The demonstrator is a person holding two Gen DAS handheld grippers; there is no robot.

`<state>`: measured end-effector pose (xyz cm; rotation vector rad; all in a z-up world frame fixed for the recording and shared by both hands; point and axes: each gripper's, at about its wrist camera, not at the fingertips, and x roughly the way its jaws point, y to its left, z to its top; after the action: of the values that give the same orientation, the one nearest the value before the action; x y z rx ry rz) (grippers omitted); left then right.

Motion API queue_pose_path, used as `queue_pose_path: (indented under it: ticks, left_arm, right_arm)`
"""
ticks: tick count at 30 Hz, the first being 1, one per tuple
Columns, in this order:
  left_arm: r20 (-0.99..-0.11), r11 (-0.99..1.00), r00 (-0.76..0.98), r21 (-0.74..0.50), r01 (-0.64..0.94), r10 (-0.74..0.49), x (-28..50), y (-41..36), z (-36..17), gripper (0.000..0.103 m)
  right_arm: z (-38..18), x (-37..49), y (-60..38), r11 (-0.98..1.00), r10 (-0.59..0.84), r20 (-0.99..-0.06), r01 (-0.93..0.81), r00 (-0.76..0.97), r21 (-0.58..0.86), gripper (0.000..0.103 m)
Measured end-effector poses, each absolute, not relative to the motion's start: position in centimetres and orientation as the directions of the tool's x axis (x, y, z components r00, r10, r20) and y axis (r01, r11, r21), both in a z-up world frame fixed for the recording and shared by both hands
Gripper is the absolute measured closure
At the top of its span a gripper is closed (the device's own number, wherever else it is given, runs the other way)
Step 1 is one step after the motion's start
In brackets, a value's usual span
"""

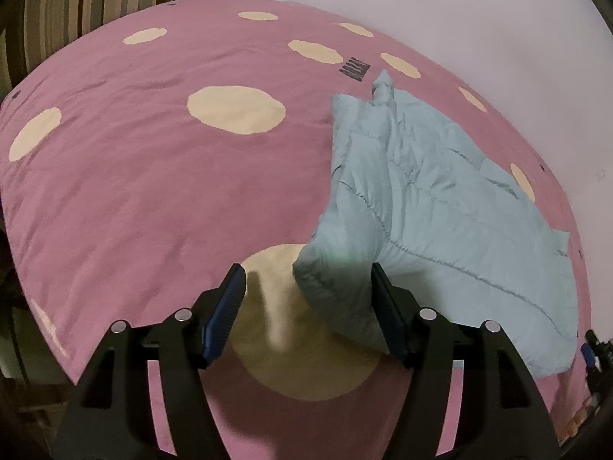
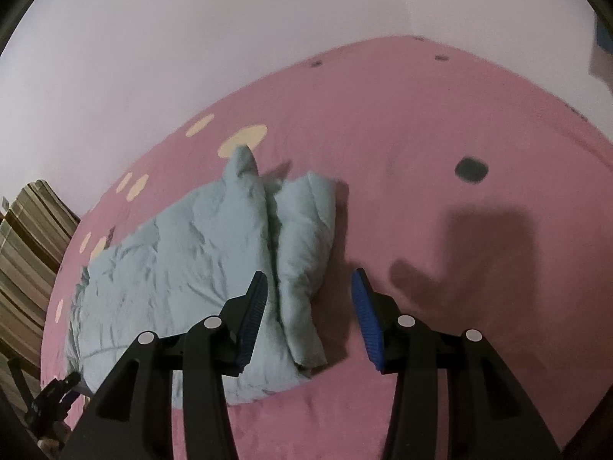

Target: Fold large clothes

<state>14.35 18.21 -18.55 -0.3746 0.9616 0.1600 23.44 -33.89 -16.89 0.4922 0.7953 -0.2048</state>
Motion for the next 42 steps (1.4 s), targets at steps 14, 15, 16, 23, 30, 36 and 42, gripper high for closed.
queue_pose_path:
  ticks: [14, 15, 16, 23, 30, 36, 42]
  left_arm:
    - [-0.769, 0.957, 0.639, -0.182, -0.225, 0.004, 14.1, 17.4, -13.6, 0.031]
    - [-0.773, 0.957, 0.635, -0.186, -0.221, -0.003, 14.4, 17.3, -13.6, 0.031]
    - [-0.775, 0.958, 0.632, -0.188, -0.218, -0.009, 14.7, 17.1, -13.7, 0.031]
    - [-0.788, 0.965, 0.616, -0.18, -0.193, -0.024, 16.0, 16.0, -14.3, 0.031]
    - [-0.802, 0.962, 0.596, -0.182, -0.206, -0.024, 17.2, 16.6, -15.0, 0.031]
    - [-0.803, 0.966, 0.597, -0.16, -0.202, -0.008, 18.3, 17.0, -14.9, 0.031]
    - [-0.806, 0.977, 0.591, -0.133, -0.168, -0.008, 20.6, 16.9, -14.6, 0.031]
  right_arm:
    - [-15.1, 26.7, -24.6, 0.948, 0.126, -0.712, 0.128, 0.69, 0.292, 0.068]
    - [-15.1, 26.9, -23.8, 0.953, 0.129, -0.714, 0.114, 0.688, 0.282, 0.071]
    - [-15.2, 27.3, -22.9, 0.957, 0.137, -0.717, 0.096, 0.683, 0.273, 0.074]
    - [-15.7, 29.0, -18.9, 0.968, 0.175, -0.731, 0.02, 0.66, 0.249, 0.078]
    - [-16.1, 31.7, -16.0, 0.972, 0.194, -0.756, -0.018, 0.625, 0.234, 0.078]
    - [-16.3, 33.8, -14.0, 0.979, 0.178, -0.77, -0.029, 0.613, 0.203, 0.078]
    - [-17.3, 35.2, -13.2, 0.985, 0.153, -0.793, -0.025, 0.59, 0.171, 0.078]
